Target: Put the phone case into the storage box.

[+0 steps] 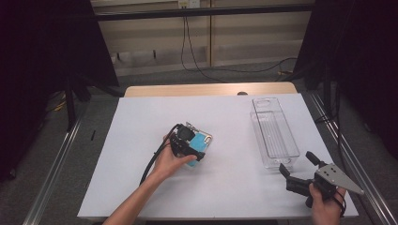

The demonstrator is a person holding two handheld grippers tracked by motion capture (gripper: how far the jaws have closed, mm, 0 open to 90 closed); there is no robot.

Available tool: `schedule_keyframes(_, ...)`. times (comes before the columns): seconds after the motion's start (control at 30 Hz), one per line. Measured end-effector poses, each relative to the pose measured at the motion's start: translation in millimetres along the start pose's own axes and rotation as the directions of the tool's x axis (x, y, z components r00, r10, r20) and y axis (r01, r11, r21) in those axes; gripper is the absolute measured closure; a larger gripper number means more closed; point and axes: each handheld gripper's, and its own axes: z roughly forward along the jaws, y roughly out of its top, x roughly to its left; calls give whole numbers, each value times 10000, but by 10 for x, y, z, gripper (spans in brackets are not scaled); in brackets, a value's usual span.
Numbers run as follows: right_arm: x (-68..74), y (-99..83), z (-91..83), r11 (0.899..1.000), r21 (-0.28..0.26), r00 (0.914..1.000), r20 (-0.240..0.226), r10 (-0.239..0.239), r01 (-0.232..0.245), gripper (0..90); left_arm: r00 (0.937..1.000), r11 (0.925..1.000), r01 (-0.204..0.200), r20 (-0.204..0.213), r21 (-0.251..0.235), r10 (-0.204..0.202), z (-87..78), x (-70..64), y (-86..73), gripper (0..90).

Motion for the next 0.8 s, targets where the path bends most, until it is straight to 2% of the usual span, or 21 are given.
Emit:
schedule_keyframes(0.1, -5, 0, -5, 10000, -10, 10000, 10, 52, -52, 0, 9999, 9999, 50, -99, 126, -49, 30, 5, -1, 62)
schedule_keyframes(0.3, 5, 0, 7, 10000, 17, 10000, -55, 33, -33, 0, 9990, 9994, -126, -424, 337, 140, 66, -23, 6, 67)
schedule_keyframes(0.8, 15, 0, 14, 10000, 22, 9999, -109, -6, 6, 0, 9979, 9997, 20, -643, 228, -5, 80, -43, -9, 63)
